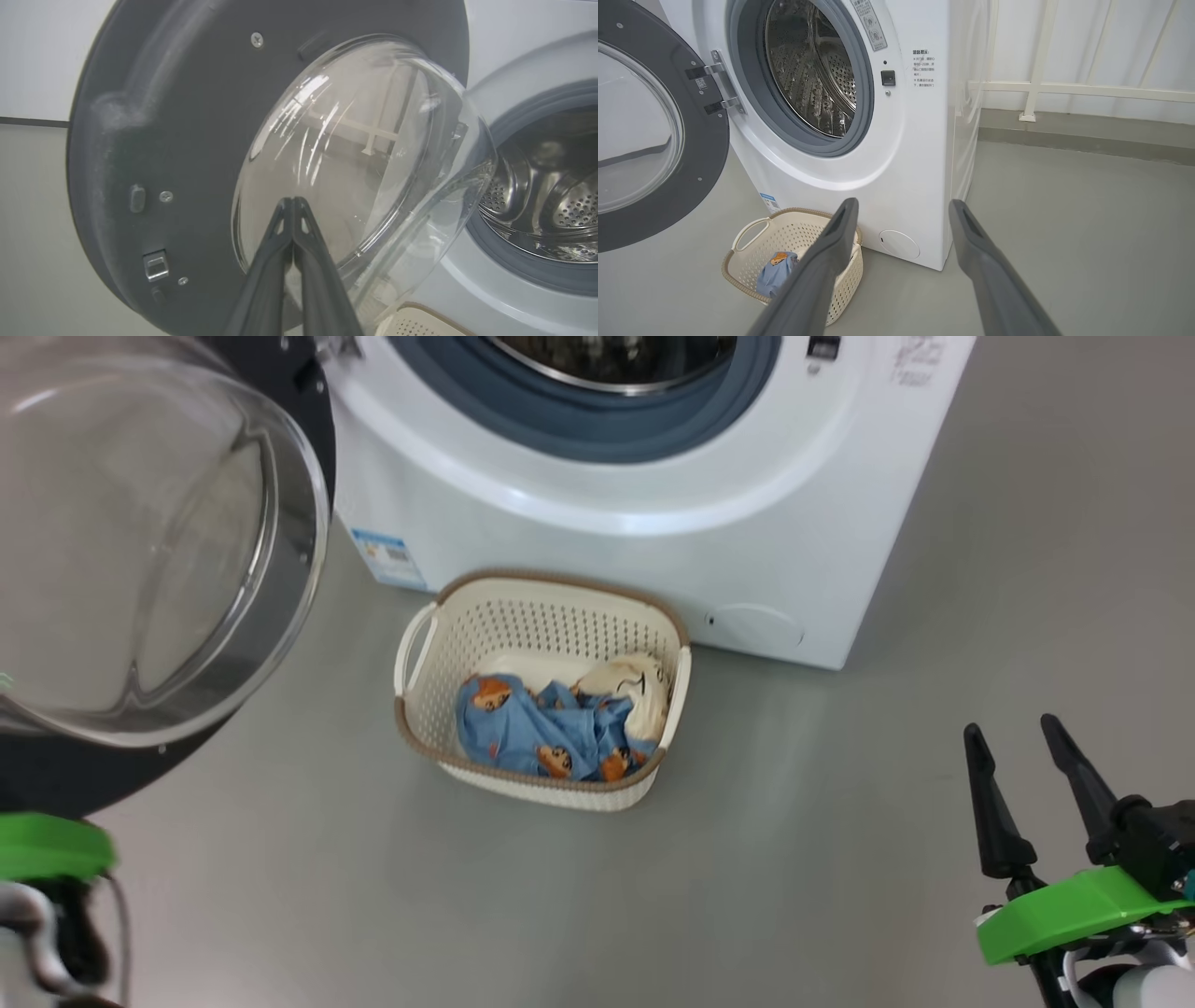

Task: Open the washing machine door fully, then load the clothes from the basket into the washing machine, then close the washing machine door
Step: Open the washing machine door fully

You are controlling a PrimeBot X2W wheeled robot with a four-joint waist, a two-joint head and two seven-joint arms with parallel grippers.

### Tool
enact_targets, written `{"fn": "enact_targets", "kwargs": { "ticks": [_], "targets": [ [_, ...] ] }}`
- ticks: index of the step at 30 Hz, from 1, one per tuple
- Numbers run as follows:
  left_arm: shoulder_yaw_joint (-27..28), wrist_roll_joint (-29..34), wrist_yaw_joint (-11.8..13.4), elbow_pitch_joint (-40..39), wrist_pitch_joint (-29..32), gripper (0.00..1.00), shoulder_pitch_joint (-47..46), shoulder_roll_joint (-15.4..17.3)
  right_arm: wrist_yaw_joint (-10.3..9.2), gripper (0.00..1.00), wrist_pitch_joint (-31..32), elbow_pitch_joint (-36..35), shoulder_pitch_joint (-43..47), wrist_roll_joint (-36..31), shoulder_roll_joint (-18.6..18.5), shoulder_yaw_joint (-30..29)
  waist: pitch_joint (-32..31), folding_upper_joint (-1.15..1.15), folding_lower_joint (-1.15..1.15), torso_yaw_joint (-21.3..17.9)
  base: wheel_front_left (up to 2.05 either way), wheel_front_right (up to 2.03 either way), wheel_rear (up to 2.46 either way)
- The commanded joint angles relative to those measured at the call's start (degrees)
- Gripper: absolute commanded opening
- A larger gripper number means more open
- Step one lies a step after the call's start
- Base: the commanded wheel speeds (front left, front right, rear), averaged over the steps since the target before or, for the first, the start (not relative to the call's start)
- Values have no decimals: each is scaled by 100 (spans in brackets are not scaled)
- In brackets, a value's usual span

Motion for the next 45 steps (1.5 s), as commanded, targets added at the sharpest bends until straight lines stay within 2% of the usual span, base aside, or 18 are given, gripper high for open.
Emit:
{"fn": "enact_targets", "kwargs": {
  "ticks": [1, 14, 21, 27, 33, 36, 37, 38, 39, 40, 41, 45],
  "targets": [
    [52, 70, -20, -216, -30, 0, 123, 214, 52, 100, -65, -113, 8, 48, 2, 126, -301, 0, 0, -157, 0, 0, 0],
    [-1238, -13, -7, -1779, 278, 0, 1620, -256, 52, 100, -486, 320, 154, 218, 204, 134, -935, 0, 0, -750, 0, 0, 0],
    [-1852, -239, 211, -2331, 441, 0, 2184, -304, 52, 100, -609, 389, 260, 266, 241, 112, -1182, 0, 0, -1136, 0, 0, 0],
    [-2326, -594, 514, -2605, 398, 0, 2546, -308, 52, 100, -654, 322, 332, 307, 249, 104, -1274, 0, 0, -1426, 0, 0, 0],
    [-2687, -875, 679, -2714, 281, 0, 2758, -309, 52, 100, -661, 228, 417, 349, 250, 86, -1285, 0, 0, -1606, 0, 0, 0],
    [-2844, -1002, 673, -2706, 235, 0, 2826, -310, 52, 100, -653, 199, 452, 356, 250, 103, -1292, 0, 0, -1658, 0, 0, 0],
    [-2886, -1046, 679, -2697, 220, 41, 2844, -310, 52, 100, -651, 194, 458, 356, 250, 105, -1294, 0, 0, -1669, 0, 0, 0],
    [-2919, -1074, 696, -2682, 207, 65, 2857, -310, 52, 100, -649, 190, 462, 358, 250, 109, -1294, 0, 0, -1679, 0, 0, 0],
    [-2919, -1074, 696, -2682, 207, 65, 2857, -310, 52, 100, -649, 190, 462, 358, 250, 109, -1294, 0, 0, -1679, 0, 0, 0],
    [-2939, -1095, 723, -2670, 193, 87, 2864, -310, 52, 100, -648, 186, 467, 357, 250, 110, -1293, 0, 0, -1684, 0, 0, 0],
    [-2954, -1112, 753, -2658, 177, 100, 2865, -310, 52, 100, -647, 182, 470, 355, 250, 112, -1291, 0, 0, -1687, 0, 0, 0],
    [-3021, -1193, 769, -2598, 135, 100, 2841, -310, 52, 100, -648, 181, 473, 357, 251, 135, -1289, 0, 0, -1687, 0, 0, 0]
  ]
}}
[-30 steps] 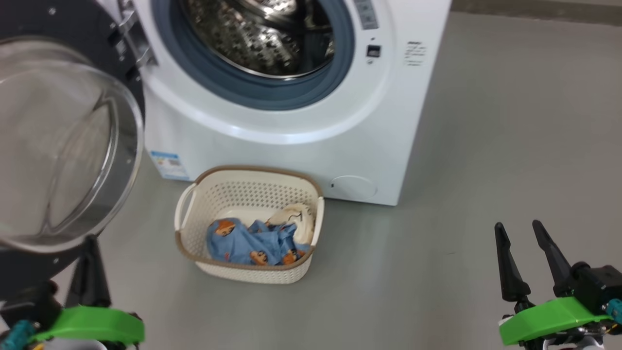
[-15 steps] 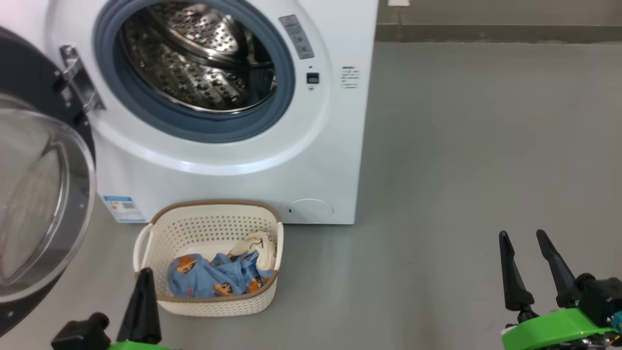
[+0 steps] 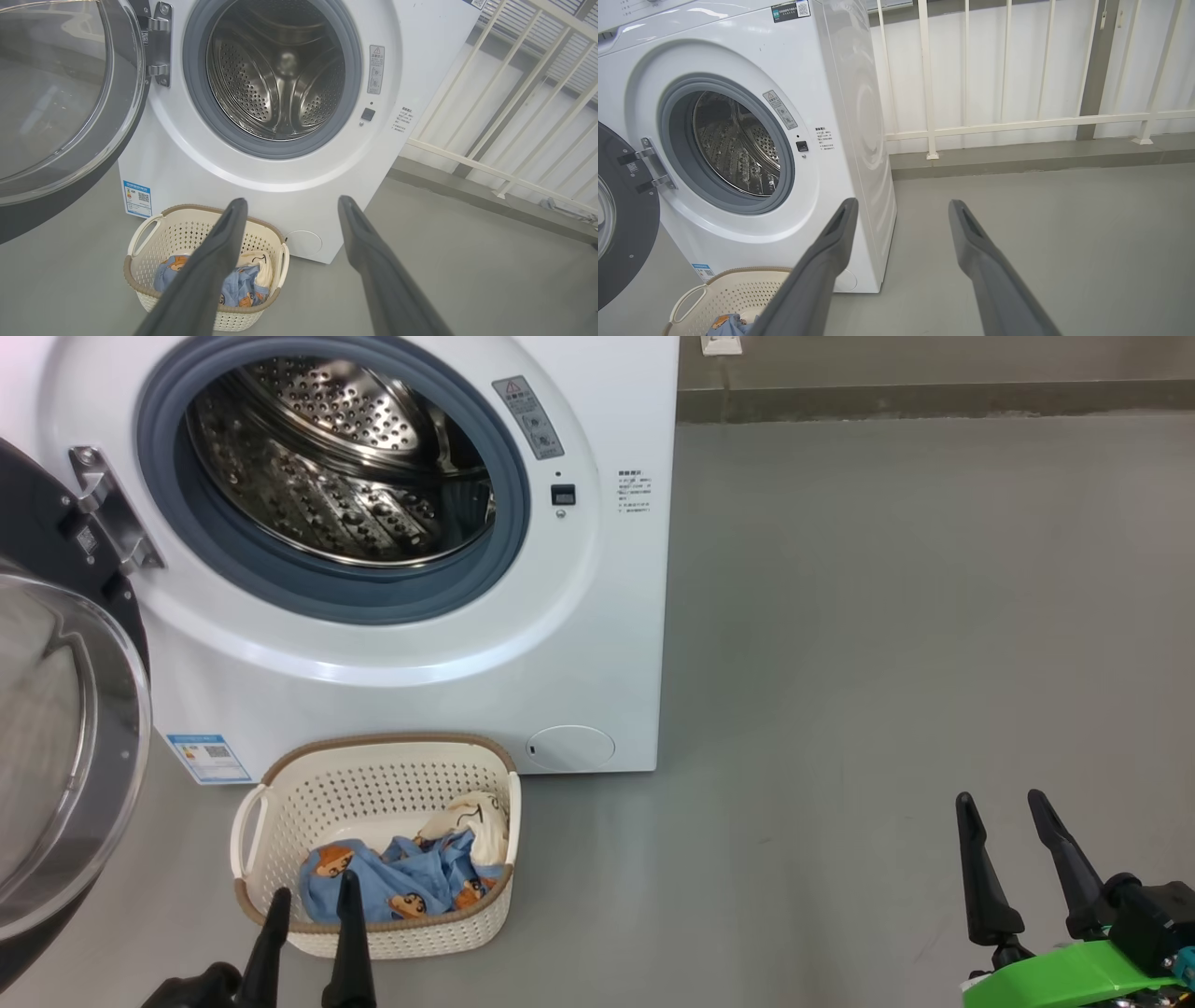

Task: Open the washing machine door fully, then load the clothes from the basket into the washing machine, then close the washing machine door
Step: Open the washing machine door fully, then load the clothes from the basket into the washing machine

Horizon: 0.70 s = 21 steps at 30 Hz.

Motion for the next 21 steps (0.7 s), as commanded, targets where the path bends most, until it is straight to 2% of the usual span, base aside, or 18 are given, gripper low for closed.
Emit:
{"fn": "enact_targets", "kwargs": {
  "ticks": [1, 21],
  "targets": [
    [151, -4, 0, -103, -76, 100, -154, 57, 52, 100, -43, -167, -87, 60, -42, 169, -2, 0, 0, 6, 0, 0, 0],
    [83, -7, -42, 202, -194, 100, -279, 65, 52, 100, -8, -138, -94, 39, -41, 205, -31, 0, 0, 39, 0, 0, 0]
  ]
}}
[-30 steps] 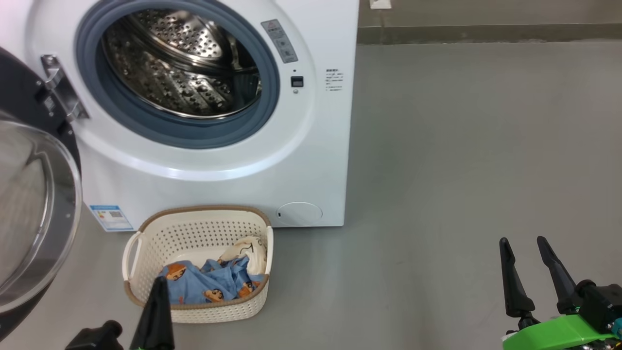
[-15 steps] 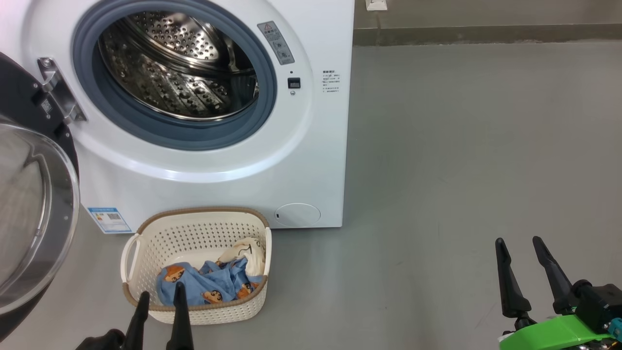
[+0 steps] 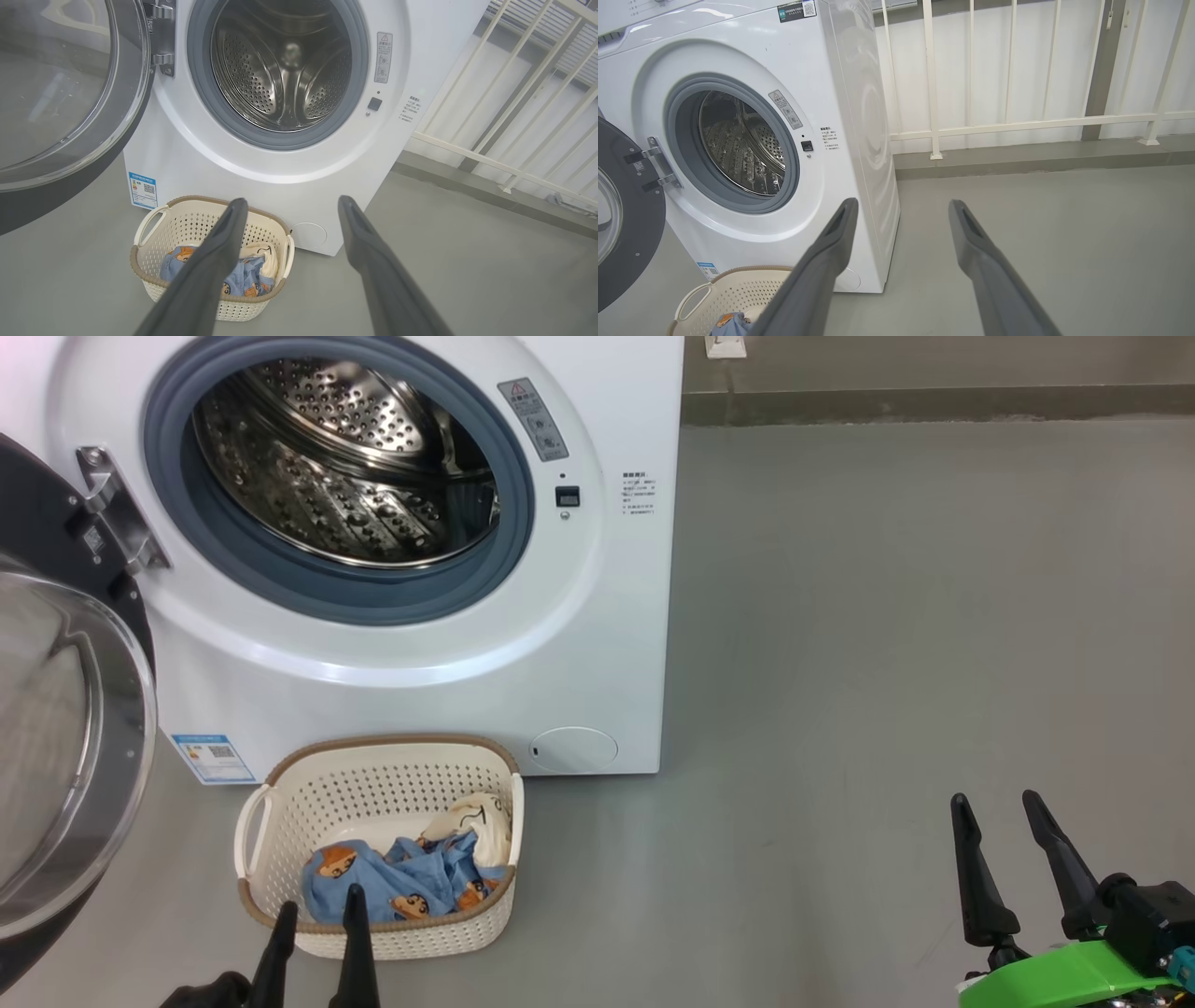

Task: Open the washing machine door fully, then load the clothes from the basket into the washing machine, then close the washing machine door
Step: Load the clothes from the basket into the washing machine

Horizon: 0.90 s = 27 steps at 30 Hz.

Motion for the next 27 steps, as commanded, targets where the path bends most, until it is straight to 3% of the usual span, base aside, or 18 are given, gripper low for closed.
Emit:
{"fn": "enact_targets", "kwargs": {
  "ticks": [1, 27],
  "targets": [
    [154, -5, -7, -105, -53, 100, -261, 54, 51, 100, -10, -141, -93, 39, -47, 150, -12, 0, 0, 6, 0, 0, 0],
    [68, 82, -39, -101, -83, 100, -265, 51, 51, 100, 23, -169, -66, 14, -47, 169, -28, 0, 0, 67, 0, 0, 0]
  ]
}}
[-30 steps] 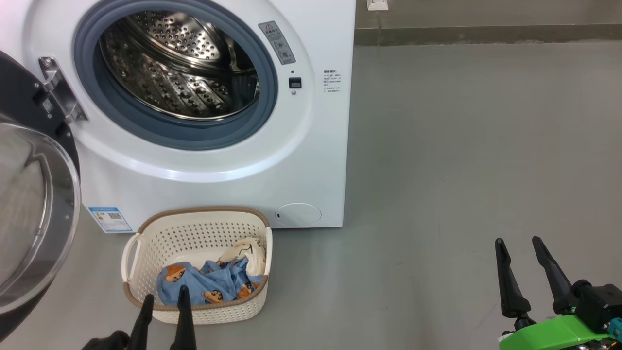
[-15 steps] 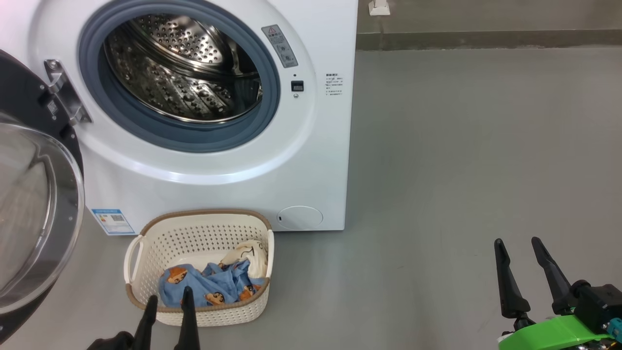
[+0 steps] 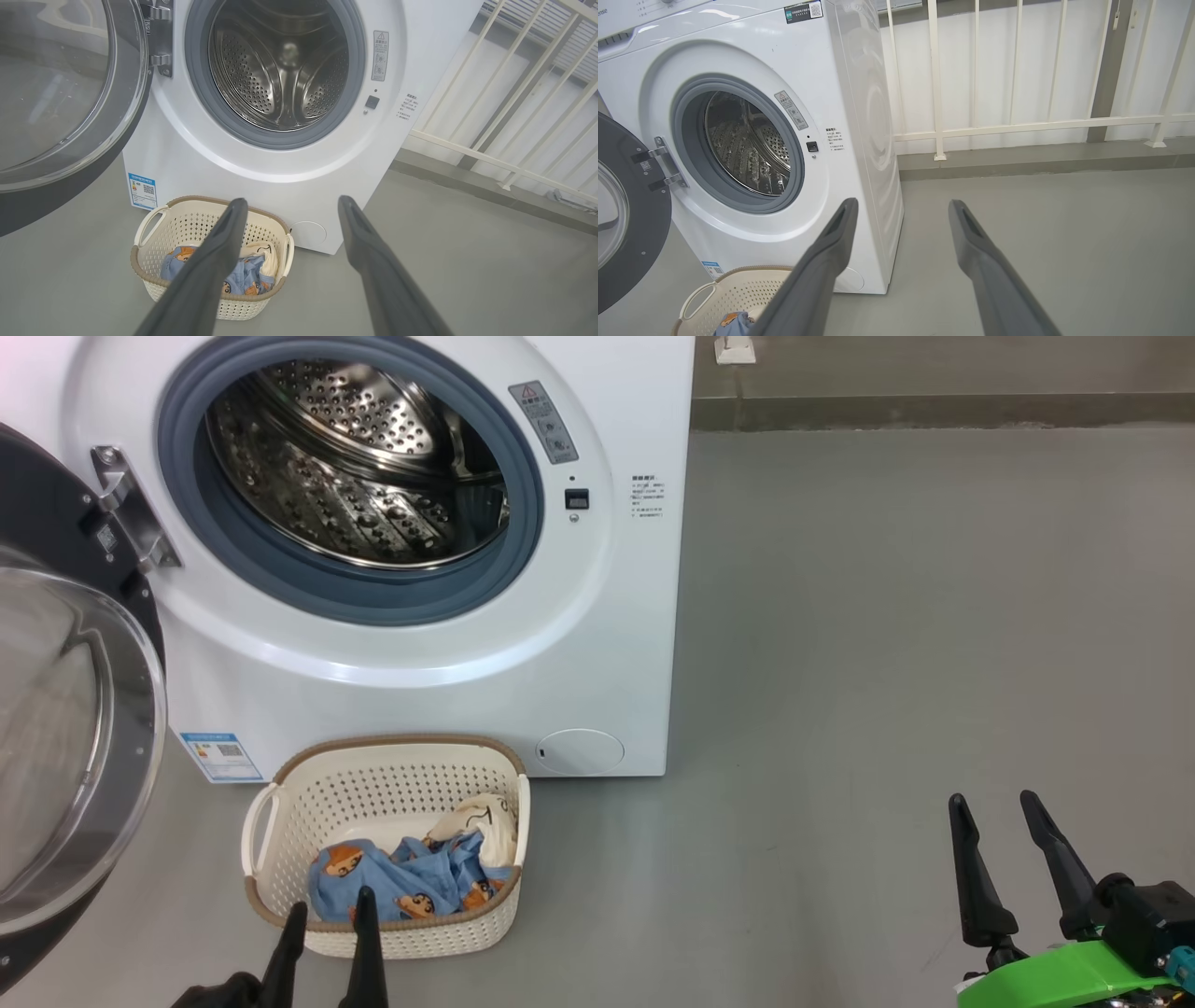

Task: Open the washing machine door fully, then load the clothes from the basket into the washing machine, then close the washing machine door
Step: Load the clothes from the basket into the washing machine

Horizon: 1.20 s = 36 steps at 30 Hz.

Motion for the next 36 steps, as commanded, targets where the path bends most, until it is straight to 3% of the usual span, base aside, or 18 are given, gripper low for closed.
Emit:
{"fn": "enact_targets", "kwargs": {
  "ticks": [1, 8, 11, 24, 28, 36],
  "targets": [
    [162, 20, -33, -123, -75, 100, -266, 51, 52, 100, 15, -167, -70, 14, -47, 156, 4, 0, 0, 0, 0, 0, 0],
    [139, -8, -118, -109, -76, 100, -269, 51, 52, 100, 17, -156, -70, 4, -47, 174, 17, 0, 0, -2, 0, 0, 0],
    [192, -289, -196, -154, -77, 100, -263, 50, 52, 100, 21, -155, -64, 3, -47, 185, 18, 0, 0, 4, 18, -28, 9],
    [220, -337, -120, -216, -78, 100, -261, 52, 52, 100, 36, -155, -36, 1, -47, 214, 32, 0, 0, 49, 116, -148, 32],
    [280, -57, 76, -248, -78, 100, -288, 96, 52, 100, 41, -141, -35, 6, -47, 230, 42, 0, 0, 57, 182, -215, 33],
    [271, 3, 75, -278, -78, 100, -273, 80, 52, 100, 42, -118, -42, 13, -47, 223, 72, 0, 0, 64, 124, -124, 0]
  ]
}}
